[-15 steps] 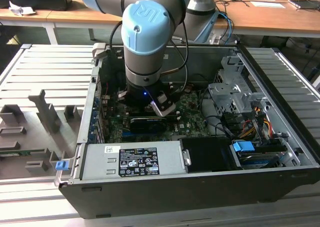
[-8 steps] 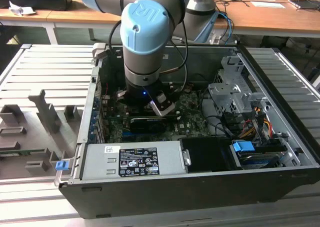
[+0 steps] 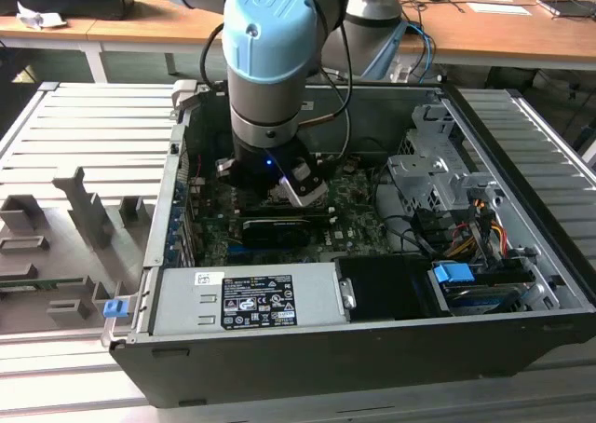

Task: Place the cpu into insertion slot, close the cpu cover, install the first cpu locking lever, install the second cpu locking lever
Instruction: 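Install the second cpu locking lever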

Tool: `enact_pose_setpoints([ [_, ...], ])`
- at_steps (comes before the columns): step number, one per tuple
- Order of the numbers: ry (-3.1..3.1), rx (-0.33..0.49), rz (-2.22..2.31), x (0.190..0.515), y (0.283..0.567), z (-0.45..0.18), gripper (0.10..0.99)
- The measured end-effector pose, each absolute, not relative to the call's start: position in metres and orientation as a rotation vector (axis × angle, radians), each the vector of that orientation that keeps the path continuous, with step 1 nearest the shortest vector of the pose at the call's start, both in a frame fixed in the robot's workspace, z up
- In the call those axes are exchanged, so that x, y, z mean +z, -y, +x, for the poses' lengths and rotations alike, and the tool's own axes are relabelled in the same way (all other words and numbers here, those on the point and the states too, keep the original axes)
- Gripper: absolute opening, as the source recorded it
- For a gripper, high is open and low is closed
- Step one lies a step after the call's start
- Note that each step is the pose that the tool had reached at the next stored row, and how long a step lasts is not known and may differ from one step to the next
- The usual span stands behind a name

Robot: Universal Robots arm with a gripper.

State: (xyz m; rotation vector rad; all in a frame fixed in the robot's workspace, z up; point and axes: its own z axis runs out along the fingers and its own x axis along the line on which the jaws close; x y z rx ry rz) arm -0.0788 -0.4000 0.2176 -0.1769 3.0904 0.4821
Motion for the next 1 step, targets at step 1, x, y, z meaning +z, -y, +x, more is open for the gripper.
enact_pose_setpoints([
  [1,-3.090,0.482,-0.177,0.2185,0.4000,-0.0788,0.106],
])
